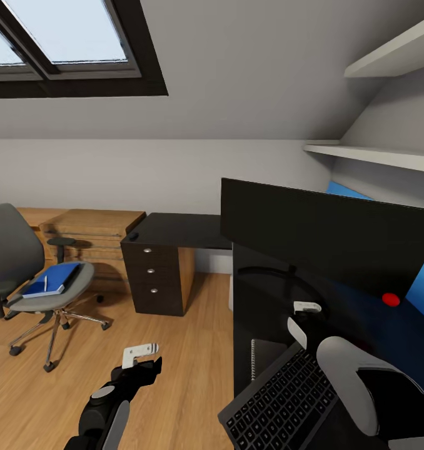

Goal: In the bedroom, organize the workspace by keeping the computer under the desk, ensuring the monitor is on the desk, placing the keyboard on the desk next to the monitor, placing the mouse on the desk next to the keyboard, moving the folder from the swivel chair onto the desk next to the mouse, stacking the notebook on top of the folder with the pen on top of the notebook, and positioning the swivel chair next to the desk.

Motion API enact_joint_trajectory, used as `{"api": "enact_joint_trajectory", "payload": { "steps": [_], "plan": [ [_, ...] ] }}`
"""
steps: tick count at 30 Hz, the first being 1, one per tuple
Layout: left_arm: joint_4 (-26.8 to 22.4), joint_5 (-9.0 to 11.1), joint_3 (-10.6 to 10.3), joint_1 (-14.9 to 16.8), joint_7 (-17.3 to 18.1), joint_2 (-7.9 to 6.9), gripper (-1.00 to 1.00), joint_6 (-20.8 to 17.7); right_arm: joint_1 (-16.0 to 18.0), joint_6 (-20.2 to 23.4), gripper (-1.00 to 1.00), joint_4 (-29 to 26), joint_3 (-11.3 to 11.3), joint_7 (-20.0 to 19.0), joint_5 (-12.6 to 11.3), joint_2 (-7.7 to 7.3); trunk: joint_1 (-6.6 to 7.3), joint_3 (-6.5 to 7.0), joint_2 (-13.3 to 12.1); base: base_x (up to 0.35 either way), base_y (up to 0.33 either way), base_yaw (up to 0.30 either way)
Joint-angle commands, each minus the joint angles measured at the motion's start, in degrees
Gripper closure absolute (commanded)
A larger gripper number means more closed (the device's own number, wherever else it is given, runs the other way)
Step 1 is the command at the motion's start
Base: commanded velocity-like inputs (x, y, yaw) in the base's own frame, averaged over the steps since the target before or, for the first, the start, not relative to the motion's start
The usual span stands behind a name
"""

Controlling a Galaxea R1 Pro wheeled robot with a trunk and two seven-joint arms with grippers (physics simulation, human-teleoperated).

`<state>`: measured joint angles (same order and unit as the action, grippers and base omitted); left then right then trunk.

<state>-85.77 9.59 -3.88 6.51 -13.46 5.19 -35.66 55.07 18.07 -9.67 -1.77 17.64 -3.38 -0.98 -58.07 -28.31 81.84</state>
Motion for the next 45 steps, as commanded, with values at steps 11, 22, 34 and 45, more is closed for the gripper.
{"api": "enact_joint_trajectory", "payload": {
  "steps": [11, 22, 34, 45],
  "plan": [
    [-2.45, 0.69, 0.08, 0.07, -0.55, -0.04, -1.00, -0.46, 0.02, 3.20, -1.00, -0.01, -0.02, 0.26, -0.15, 0.01, 0.00, -0.01, 0.04, 0.000, 0.000, -0.022],
    [-3.87, 0.87, 0.18, 0.08, -0.69, 0.20, -1.00, -0.55, 0.00, 3.29, -1.00, 0.00, 0.01, 0.24, -0.06, 0.01, -1.54, -1.26, 2.84, 0.000, 0.000, 0.000],
    [-2.77, 0.87, 0.38, 0.03, -0.60, -0.04, -1.00, -0.55, 0.00, 3.20, -1.00, -0.01, 0.01, 0.21, -0.01, 0.01, -1.54, -0.94, 2.84, 0.000, 0.000, -0.072],
    [-2.65, 0.79, 0.45, 0.05, -0.60, -0.05, -1.00, -0.55, 0.00, 3.20, -1.00, 0.00, 0.02, 0.21, 0.04, 0.01, -1.54, -0.60, 2.84, 0.000, 0.000, -0.082]
  ]
}}
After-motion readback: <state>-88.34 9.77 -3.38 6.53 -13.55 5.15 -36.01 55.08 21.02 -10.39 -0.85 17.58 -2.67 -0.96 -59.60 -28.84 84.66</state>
